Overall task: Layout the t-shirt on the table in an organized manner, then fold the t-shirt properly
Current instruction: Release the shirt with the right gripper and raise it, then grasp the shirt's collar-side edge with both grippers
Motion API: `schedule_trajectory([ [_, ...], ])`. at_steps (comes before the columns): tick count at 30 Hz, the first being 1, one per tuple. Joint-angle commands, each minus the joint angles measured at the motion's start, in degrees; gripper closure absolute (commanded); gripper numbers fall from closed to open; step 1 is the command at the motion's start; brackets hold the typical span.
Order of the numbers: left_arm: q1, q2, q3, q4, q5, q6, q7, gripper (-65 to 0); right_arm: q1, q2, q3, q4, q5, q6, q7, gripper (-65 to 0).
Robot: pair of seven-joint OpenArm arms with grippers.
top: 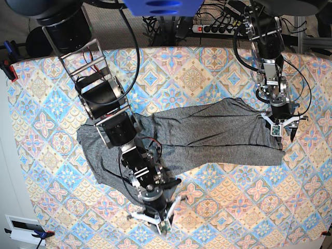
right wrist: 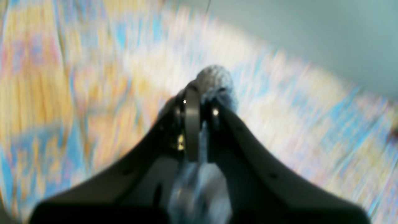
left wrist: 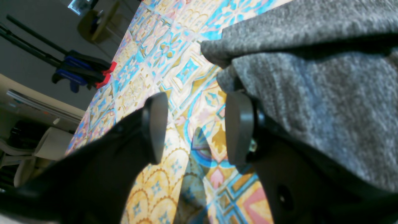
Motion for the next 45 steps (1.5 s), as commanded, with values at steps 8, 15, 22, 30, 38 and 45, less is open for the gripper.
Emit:
schedule_trajectory([
  [8, 2.67, 1.94, -0.19, -0.29, 1.72, -0.38, 2.97, -29.7, 2.12, -0.57, -0.4, 6.37, -0.2, -0.13, 18.15, -20.4],
  [15, 4.52, 2.64, -0.19, -0.2, 1.72, -0.38, 2.97, -29.7, -1.57, -0.57, -0.49, 6.45, -0.28, -0.05, 17.97, -37.2],
  [22, 4.61, 2.73, -0.1, -0.2, 1.72, -0.38, 2.97, -29.7, -14.23, 6.8, 5.05, 19.03, -0.2, -0.05, 9.18, -35.3],
  [30, 4.25, 2.47, -0.28, 0.5, -5.67, -0.56, 2.97, -29.7, -37.79, 14.01, 23.16, 58.85, -0.11, 1.27, -13.24, -20.3],
  [38, 8.12, -0.96, -0.28, 15.62, -37.41, -0.82, 17.74, -30.0, -52.82, 14.01, 33.89, 69.4, -0.2, 5.67, -15.26, -14.3],
  [45, 17.09, -1.05, -0.1, 41.56, -52.7, -0.82, 36.03, -30.1, -61.61, 15.15, 35.12, 78.98, -0.2, 5.67, -15.35, -14.2],
])
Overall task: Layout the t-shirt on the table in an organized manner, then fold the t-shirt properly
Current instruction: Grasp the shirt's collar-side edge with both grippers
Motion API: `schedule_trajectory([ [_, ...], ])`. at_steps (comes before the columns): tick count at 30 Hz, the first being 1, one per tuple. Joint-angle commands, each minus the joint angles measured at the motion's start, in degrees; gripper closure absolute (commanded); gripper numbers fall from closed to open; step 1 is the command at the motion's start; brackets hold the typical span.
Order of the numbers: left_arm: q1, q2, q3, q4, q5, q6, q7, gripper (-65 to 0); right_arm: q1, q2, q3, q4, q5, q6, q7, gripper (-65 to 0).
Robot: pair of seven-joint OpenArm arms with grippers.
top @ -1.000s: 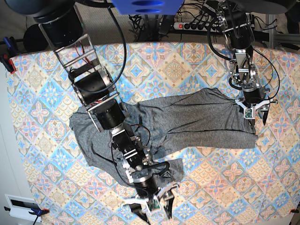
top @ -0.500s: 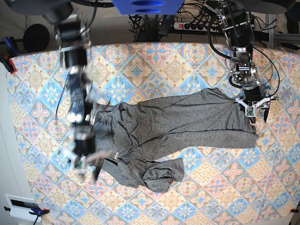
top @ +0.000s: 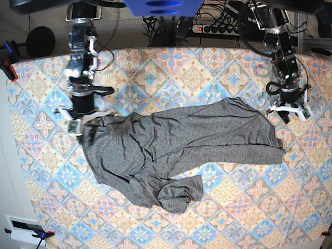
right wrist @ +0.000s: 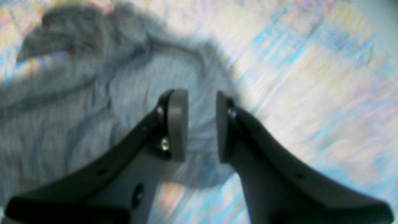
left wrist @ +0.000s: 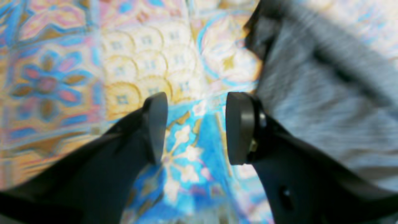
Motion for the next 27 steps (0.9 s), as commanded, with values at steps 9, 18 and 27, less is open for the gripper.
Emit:
schedule_trajectory([
  [9, -0.09, -2.96, 0.93, 13.43, -14.84, -12.89, 28.08, -29.8, -4.45, 4.24, 2.12, 3.24, -0.26, 0.01, 1.64, -14.1],
  [18, 0.44, -6.22, 4.89, 11.5, -14.75, -13.06, 34.14, -29.7, -9.1, 4.24, 3.79, 3.24, -0.26, 0.01, 1.64, -14.1],
  [27, -3.34, -5.87, 8.76, -0.9, -14.75, -13.06, 33.26, -29.7, -9.19, 4.24, 3.36, 3.33, -0.26, 0.01, 1.55, -14.1],
])
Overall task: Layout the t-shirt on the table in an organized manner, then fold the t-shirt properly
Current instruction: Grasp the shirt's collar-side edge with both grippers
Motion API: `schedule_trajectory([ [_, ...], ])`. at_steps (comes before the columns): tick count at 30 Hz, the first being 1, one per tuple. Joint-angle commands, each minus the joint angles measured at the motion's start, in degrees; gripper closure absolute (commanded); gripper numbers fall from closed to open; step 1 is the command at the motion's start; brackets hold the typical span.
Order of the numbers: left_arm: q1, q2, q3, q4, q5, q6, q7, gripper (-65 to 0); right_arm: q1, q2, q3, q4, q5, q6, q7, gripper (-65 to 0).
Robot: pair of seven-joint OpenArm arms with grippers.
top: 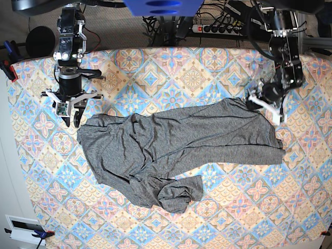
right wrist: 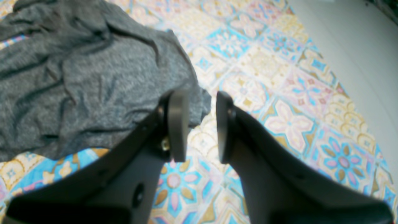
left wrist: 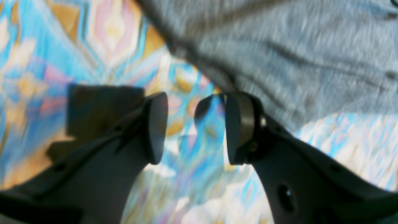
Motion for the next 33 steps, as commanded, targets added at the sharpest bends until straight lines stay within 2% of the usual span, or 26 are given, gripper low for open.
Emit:
schedule_trajectory([
  [1, -1.31, -0.29, 1.29, -0.73, -0.37, -0.21, -0.07, -29.7, 0.32, 0.44, -0.43, 1.12, -0.24, -0.15, 1.64, -14.1],
  [3, -2.45, -0.29, 2.87, -2.4, -0.37, -0.12, -1.83, -29.7, 0.14, 0.53, -2.54, 1.12, -0.24, -0.15, 1.28, -14.0],
  [6, -3.69, -0.29, 3.84, -3.37, -0.37, -0.12, -2.27, -29.7, -1.27, 0.53, -6.32, 1.03, 0.02, -0.15, -2.58, -14.0],
  [8, -3.95, -0.29, 4.19, -3.37, -0.37, -0.12, -2.27, -29.7, -1.27, 0.26, -8.69, 0.77, 3.01, -0.15, -5.75, -14.0],
  [12, -3.95, -0.29, 4.19, -3.37, -0.37, -0.12, -2.62, -29.7, -1.27, 0.26, -9.31, 0.42, 19.63, -0.15, -10.32, -14.3],
  [15, -3.6, -0.38, 4.01, -3.37, -0.37, -0.12, -2.71, -29.7, -1.18, 0.44, -6.23, -1.34, 32.55, -0.23, -13.31, -14.4],
  [18, -3.51, -0.38, 4.01, -3.37, -0.37, -0.12, -2.71, -29.7, -1.18, 0.44, -1.13, -6.97, 41.52, -0.32, -17.35, -14.5],
  [21, -3.51, -0.38, 4.01, -3.37, -0.46, -0.12, -2.71, -29.7, 1.11, 0.26, 3.26, -13.91, 46.88, -0.41, -19.46, -14.5],
  [26, -3.51, -0.38, 4.01, -3.37, -0.46, -0.12, -2.71, -29.7, 10.25, 0.26, 4.85, -18.75, 48.64, -0.5, -22.1, -14.5],
  [33, -3.6, -0.38, 4.01, -3.37, -0.46, -0.12, -2.71, -29.7, 11.66, -1.14, 4.76, -19.1, 48.64, -0.58, -22.8, -14.5],
])
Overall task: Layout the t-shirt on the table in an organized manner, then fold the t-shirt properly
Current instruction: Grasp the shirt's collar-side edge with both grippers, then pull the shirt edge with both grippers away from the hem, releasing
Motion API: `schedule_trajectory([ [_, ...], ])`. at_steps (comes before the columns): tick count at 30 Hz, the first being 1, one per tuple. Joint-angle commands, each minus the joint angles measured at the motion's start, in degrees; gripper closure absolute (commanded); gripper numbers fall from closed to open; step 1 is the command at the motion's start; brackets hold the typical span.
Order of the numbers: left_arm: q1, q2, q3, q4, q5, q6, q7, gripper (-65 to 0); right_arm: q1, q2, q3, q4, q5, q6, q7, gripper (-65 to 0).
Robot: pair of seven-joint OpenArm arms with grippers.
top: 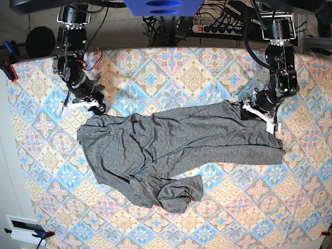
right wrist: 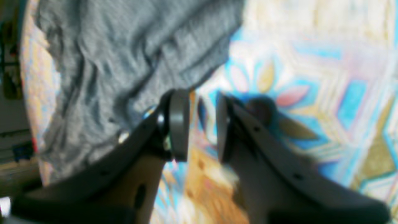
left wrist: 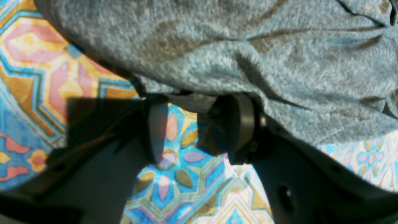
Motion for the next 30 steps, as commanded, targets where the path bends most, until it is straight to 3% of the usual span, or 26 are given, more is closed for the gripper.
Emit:
schedule_trajectory([
  [1, -0.25, -0.36, 0.14, 0.26, -0.33, 0.03, 1.57, -29.7, 1.03, 0.56, 0.12, 0.99, 0.75, 0.84, 0.56, -14.5],
  [13, -0.52, -0.36, 0.14, 0.26, -0.33, 0.03, 1.57, -29.7, 1.12, -0.58, 0.12, -8.33, 0.66, 0.84, 1.18, -14.6],
  [20, -0.52, -0.45, 0.14, 0.26, -0.33, 0.03, 1.57, -29.7, 4.99, -0.67, 0.12, -10.0, 0.75, 0.84, 0.74, -23.4],
  [23, -0.52, -0.45, 0.06, 0.26, -0.33, 0.03, 1.49, -29.7, 5.43, -0.67, 0.12, -10.0, 0.84, 0.84, 0.83, -23.3],
  [26, -0.52, -0.45, 0.06, 0.26, -0.33, 0.03, 1.49, -29.7, 5.43, -0.67, 0.12, -9.92, 0.84, 0.92, 0.91, -18.7],
  [29, -0.52, -0.45, -0.12, 0.26, -0.33, 0.03, 1.49, -29.7, 5.08, -0.67, 0.12, -8.86, 0.84, 0.92, 0.74, -2.4],
  [30, -0.43, -0.45, -0.91, 0.26, -0.33, 0.03, 1.49, -29.7, 5.08, -0.67, 0.12, -7.98, 0.84, 0.92, 0.74, 0.0],
])
